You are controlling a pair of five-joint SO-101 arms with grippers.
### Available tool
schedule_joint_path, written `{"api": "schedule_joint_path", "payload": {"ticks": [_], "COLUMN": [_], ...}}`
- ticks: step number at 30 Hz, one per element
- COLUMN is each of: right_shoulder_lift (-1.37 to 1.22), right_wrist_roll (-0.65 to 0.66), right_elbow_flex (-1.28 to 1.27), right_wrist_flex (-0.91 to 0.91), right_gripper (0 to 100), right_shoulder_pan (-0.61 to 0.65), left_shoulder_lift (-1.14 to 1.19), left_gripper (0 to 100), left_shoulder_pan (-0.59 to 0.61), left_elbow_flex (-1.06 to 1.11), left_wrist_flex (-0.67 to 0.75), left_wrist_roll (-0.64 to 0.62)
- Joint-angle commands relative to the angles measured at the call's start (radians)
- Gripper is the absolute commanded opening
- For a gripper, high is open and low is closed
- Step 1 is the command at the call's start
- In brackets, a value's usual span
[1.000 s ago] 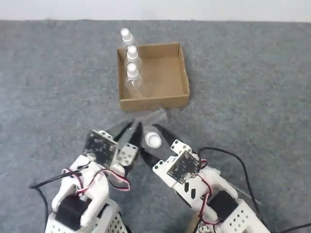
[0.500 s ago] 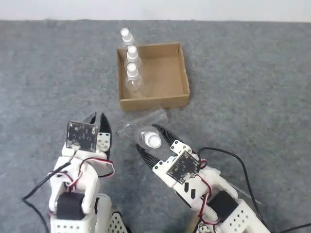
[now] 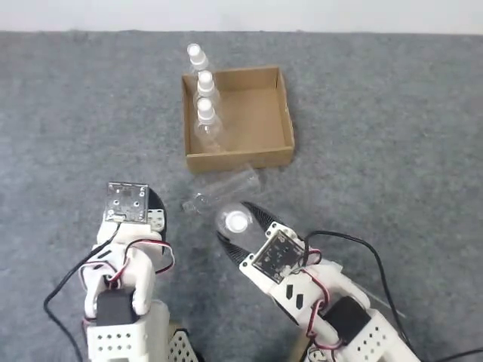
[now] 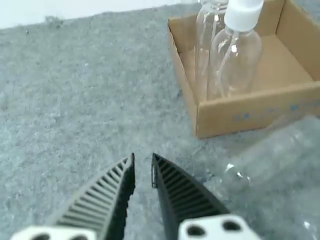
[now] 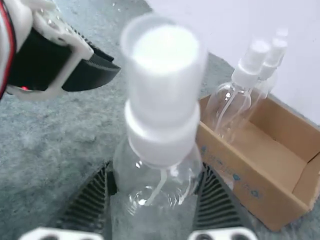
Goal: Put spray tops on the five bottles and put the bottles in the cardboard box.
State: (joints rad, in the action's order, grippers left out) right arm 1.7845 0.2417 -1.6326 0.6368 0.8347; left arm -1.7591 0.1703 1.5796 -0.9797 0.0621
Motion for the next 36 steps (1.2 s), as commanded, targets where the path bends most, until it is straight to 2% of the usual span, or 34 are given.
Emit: {"api": "schedule_joint_path", "payload": {"ticks": [1,8,15,20,36], "right_shoulder_lift": [0.027,0.025,0.024,0.012,-0.579], "right_wrist_roll": [0.006,0.012,0.046,0.051,0.041], "right_elbow_flex": [0.126,0.195,0.285,0.347,0.569], "right_wrist_flex": [0.071,0.091,0.082,0.076,-0.288], "right_gripper": [0.6,0.6,0.6,0.6,0.6], "right_shoulder_pan": [-0.013,-0.019,-0.139,-0.148,-0.334], "left_shoulder_lift": [-0.018,-0.018,-0.018,-0.018,-0.018], "left_gripper": [5,5,5,5,5], "left_shoulder_pan": [0.005,0.011,0.011,0.011,0.011], "left_elbow_flex": [-0.015,-0.015,-0.015,-0.015,-0.015], "left_wrist_flex": [0.034,0.031,0.029,0.029,0.029], "left_wrist_roll": [0.003,0.003,0.003,0.003,0.005]}}
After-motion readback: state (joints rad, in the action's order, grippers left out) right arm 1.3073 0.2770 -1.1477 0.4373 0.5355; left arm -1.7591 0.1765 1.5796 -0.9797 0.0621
